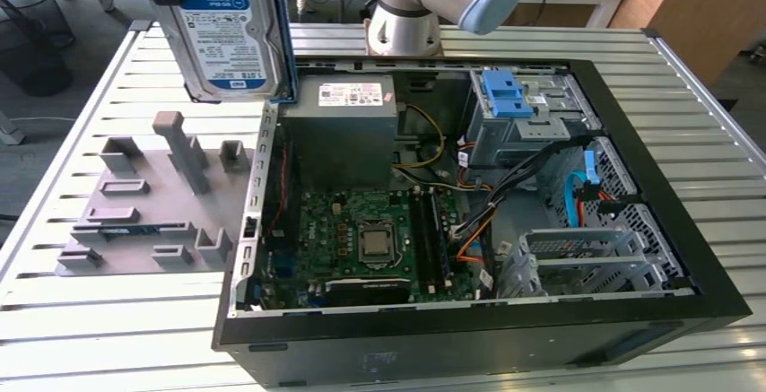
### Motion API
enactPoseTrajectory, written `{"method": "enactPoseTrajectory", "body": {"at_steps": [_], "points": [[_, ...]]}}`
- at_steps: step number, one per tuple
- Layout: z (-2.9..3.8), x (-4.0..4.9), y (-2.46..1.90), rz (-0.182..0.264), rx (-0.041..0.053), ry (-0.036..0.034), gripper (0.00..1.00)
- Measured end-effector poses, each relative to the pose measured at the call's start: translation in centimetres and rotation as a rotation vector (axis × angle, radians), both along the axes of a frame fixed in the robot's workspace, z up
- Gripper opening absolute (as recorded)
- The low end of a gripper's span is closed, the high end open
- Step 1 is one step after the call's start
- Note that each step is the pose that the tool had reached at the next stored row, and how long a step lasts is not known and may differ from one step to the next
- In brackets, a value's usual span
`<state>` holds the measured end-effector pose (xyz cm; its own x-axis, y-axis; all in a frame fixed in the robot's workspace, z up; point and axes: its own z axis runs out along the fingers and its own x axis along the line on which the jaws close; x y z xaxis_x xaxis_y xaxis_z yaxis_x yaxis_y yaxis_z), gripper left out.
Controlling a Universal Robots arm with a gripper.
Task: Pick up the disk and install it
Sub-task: 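Pick up the disk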
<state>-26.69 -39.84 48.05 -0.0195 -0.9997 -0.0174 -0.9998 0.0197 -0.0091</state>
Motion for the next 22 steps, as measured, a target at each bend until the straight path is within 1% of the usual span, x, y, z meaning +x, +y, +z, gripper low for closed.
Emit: {"method": "enactPoseTrajectory", "body": {"at_steps": [12, 22], "points": [[0.00, 0.53, 0.00, 0.000, 0.0000, 0.0000, 0.36], [0.00, 1.27, -0.01, 0.000, 0.0000, 0.0000, 0.36]]}}
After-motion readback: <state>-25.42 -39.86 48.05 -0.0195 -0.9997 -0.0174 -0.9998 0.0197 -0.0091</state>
